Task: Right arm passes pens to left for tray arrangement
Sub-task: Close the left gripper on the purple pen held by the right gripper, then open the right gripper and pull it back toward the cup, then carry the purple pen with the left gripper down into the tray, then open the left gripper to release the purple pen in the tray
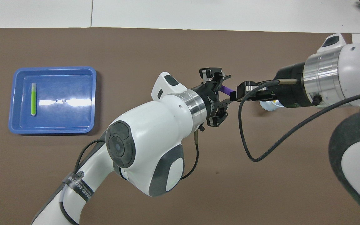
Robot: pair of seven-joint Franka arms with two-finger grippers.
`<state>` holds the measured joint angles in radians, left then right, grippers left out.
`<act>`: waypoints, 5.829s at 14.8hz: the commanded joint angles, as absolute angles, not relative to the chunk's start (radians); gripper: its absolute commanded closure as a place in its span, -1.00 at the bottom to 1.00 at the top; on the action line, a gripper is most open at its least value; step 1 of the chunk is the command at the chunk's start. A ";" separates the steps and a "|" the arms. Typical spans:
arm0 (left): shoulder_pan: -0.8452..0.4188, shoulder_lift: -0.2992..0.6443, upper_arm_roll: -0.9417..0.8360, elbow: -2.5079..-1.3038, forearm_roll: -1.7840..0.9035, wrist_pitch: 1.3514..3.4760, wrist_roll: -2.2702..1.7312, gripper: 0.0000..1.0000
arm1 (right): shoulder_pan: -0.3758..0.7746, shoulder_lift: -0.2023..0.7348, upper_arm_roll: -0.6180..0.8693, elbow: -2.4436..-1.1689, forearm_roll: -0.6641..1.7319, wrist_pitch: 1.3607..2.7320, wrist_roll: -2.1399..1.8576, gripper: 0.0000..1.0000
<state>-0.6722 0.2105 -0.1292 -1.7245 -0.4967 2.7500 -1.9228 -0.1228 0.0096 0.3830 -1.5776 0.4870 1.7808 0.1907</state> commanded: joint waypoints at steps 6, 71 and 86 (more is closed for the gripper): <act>-0.632 0.127 -0.120 -1.732 -0.503 2.579 -1.881 -0.31 | -0.137 0.008 0.388 -1.575 0.488 1.746 0.244 1.00; 0.123 0.116 -0.113 -1.937 -0.010 2.152 -0.325 1.00 | -0.301 0.270 0.374 -1.901 -0.103 2.401 -0.160 -0.21; 0.175 0.374 -0.115 -1.844 0.083 2.342 0.047 1.00 | -0.337 0.261 0.373 -1.925 -0.129 2.396 -0.166 0.58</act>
<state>0.1696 0.3376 -0.1119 -1.8614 0.0630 2.3133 0.0146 -0.3214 0.2682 0.3606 -1.9132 -0.1033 2.3976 -0.1791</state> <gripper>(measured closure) 0.824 0.674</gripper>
